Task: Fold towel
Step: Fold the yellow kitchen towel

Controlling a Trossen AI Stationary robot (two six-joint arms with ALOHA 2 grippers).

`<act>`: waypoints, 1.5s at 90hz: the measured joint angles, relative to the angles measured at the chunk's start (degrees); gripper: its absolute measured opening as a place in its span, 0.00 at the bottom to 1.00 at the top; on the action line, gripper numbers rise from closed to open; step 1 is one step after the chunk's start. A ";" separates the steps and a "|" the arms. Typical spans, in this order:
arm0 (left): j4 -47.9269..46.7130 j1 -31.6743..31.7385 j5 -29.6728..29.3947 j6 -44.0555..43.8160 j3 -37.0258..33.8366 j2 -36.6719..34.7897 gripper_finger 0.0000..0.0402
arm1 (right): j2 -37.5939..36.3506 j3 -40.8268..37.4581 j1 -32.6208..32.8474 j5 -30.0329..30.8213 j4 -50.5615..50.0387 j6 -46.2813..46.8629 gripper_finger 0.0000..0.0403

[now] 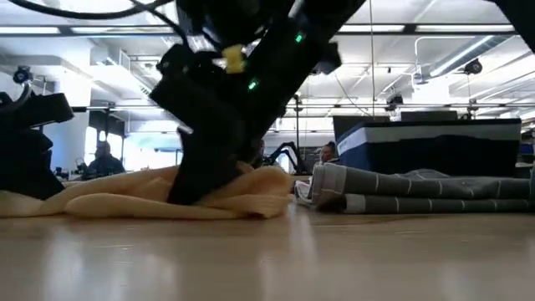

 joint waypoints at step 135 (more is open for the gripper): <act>-10.11 0.31 6.16 16.29 14.05 -4.89 0.00 | -12.51 -0.49 10.34 -15.48 -16.10 -4.37 0.00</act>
